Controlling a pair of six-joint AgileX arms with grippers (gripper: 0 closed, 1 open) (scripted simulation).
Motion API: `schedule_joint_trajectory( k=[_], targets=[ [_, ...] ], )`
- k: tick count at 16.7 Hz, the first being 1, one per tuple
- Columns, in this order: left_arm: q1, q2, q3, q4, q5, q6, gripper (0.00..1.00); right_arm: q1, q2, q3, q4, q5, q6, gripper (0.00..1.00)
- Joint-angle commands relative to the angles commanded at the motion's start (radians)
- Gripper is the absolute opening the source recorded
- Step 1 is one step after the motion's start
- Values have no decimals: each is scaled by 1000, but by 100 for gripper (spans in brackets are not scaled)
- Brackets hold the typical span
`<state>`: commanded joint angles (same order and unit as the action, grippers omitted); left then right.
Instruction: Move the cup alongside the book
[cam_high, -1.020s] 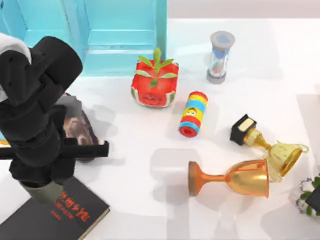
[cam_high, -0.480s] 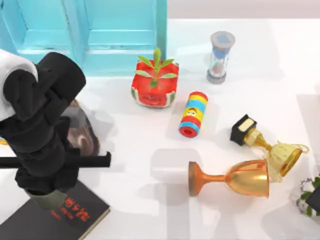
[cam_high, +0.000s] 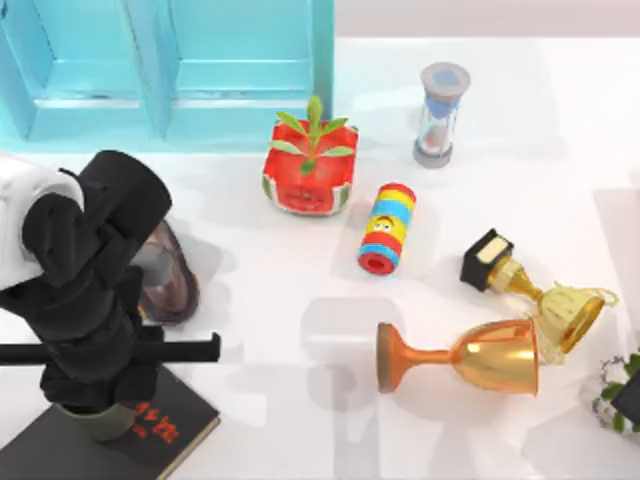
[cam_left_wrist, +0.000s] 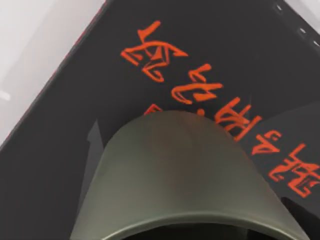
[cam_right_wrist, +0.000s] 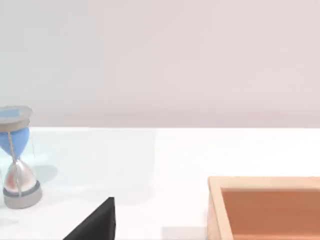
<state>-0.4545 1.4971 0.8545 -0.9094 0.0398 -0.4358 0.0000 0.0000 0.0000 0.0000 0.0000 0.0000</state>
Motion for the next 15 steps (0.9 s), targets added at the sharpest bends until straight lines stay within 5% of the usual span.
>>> schedule_joint_trajectory(
  k=[1,14,15],
  targets=[
    [0,0,0,0,0,0,0,0,0,0,0,0,0,100],
    [0,0,0,0,0,0,98,0,0,0,0,0,0,100],
    [0,0,0,0,0,0,100,0,0,0,0,0,0,100]
  ],
)
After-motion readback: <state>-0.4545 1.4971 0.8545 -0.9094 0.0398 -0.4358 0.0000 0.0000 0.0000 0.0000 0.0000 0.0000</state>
